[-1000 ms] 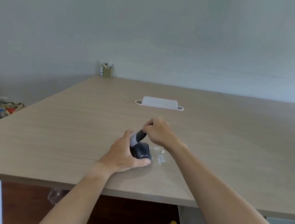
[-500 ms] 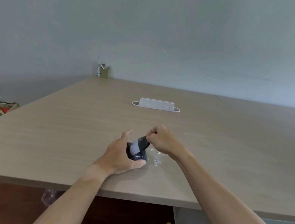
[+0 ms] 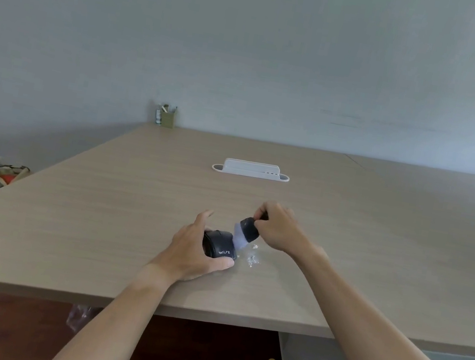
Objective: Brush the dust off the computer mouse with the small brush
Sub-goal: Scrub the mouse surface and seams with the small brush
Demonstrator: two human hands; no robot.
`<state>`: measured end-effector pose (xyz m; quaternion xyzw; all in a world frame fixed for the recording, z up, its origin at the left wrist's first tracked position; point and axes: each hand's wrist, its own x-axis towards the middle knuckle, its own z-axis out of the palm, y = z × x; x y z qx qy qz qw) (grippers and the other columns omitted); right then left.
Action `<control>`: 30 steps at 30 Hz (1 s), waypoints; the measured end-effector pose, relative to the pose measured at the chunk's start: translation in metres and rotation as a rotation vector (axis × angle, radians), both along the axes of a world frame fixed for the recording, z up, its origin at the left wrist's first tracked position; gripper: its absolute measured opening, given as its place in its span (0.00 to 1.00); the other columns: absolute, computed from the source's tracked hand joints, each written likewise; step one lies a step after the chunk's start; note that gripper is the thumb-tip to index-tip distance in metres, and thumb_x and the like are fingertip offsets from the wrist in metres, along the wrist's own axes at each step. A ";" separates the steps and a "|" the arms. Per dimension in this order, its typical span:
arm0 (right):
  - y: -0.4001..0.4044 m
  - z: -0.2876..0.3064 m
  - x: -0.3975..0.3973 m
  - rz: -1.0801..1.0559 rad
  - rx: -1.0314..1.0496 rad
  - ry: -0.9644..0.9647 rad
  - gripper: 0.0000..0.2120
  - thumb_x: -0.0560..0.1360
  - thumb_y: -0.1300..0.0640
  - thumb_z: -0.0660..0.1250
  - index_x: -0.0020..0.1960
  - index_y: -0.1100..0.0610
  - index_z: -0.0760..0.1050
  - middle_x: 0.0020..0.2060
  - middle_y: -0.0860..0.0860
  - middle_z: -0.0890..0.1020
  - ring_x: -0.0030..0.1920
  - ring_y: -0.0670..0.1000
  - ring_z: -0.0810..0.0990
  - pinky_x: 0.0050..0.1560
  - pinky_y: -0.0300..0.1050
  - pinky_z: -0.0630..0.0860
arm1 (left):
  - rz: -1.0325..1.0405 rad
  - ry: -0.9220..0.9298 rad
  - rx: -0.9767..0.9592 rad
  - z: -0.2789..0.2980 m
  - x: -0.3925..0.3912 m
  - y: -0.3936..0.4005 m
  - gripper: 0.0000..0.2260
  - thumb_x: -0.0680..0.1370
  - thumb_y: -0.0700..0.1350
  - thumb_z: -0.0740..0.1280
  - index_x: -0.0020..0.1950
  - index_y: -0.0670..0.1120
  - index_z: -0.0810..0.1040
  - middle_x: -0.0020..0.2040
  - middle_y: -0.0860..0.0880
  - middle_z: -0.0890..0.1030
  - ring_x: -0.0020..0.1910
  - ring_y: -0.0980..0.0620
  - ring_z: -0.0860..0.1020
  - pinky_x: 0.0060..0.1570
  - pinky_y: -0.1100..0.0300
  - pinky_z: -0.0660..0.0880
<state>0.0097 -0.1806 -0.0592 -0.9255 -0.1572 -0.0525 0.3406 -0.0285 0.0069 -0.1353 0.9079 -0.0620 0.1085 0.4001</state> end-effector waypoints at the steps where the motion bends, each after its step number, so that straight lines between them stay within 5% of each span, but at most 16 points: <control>1: -0.001 0.002 0.001 -0.011 0.011 -0.016 0.11 0.70 0.69 0.59 0.43 0.62 0.80 0.36 0.50 0.78 0.42 0.52 0.73 0.31 0.36 0.64 | -0.002 0.004 -0.002 0.000 0.000 0.000 0.52 0.59 0.66 0.74 0.77 0.54 0.53 0.62 0.53 0.75 0.65 0.49 0.71 0.68 0.48 0.67; 5: -0.004 0.009 -0.003 0.105 0.034 0.133 0.08 0.70 0.70 0.58 0.39 0.67 0.77 0.28 0.51 0.72 0.30 0.51 0.67 0.28 0.39 0.62 | -0.010 -0.002 0.000 0.002 0.000 0.001 0.52 0.59 0.65 0.74 0.77 0.53 0.54 0.61 0.54 0.76 0.65 0.50 0.71 0.67 0.49 0.67; 9: -0.004 0.004 -0.002 0.061 -0.076 0.063 0.09 0.67 0.71 0.57 0.39 0.70 0.75 0.36 0.66 0.74 0.37 0.54 0.68 0.31 0.44 0.63 | -0.031 0.020 0.011 0.004 0.000 0.003 0.52 0.60 0.64 0.74 0.78 0.52 0.54 0.63 0.53 0.76 0.66 0.49 0.71 0.67 0.52 0.66; 16: -0.014 0.004 -0.009 0.203 0.067 0.262 0.09 0.71 0.70 0.59 0.38 0.60 0.75 0.29 0.53 0.74 0.28 0.50 0.70 0.28 0.40 0.67 | -0.063 0.034 -0.002 0.008 0.000 0.005 0.51 0.62 0.59 0.77 0.78 0.50 0.55 0.58 0.57 0.76 0.64 0.53 0.72 0.58 0.62 0.65; 22: -0.013 -0.002 0.001 0.056 -0.042 0.022 0.11 0.70 0.70 0.59 0.39 0.58 0.76 0.32 0.45 0.75 0.35 0.46 0.72 0.31 0.36 0.64 | -0.068 0.037 0.002 0.007 0.001 0.006 0.50 0.63 0.58 0.77 0.79 0.50 0.55 0.62 0.54 0.76 0.64 0.52 0.72 0.60 0.61 0.64; 26: -0.007 -0.002 0.003 0.123 0.118 0.154 0.08 0.70 0.69 0.59 0.36 0.65 0.75 0.27 0.51 0.73 0.30 0.52 0.69 0.29 0.40 0.64 | -0.069 0.042 0.016 0.006 0.003 0.008 0.50 0.62 0.60 0.77 0.78 0.50 0.56 0.62 0.55 0.76 0.65 0.51 0.72 0.61 0.60 0.66; 30: 0.004 -0.004 0.007 0.082 0.070 0.093 0.09 0.68 0.69 0.59 0.42 0.75 0.74 0.32 0.59 0.69 0.35 0.51 0.66 0.35 0.44 0.63 | -0.058 0.040 0.021 0.008 0.004 0.006 0.50 0.60 0.62 0.75 0.77 0.50 0.58 0.59 0.57 0.76 0.66 0.51 0.72 0.64 0.57 0.67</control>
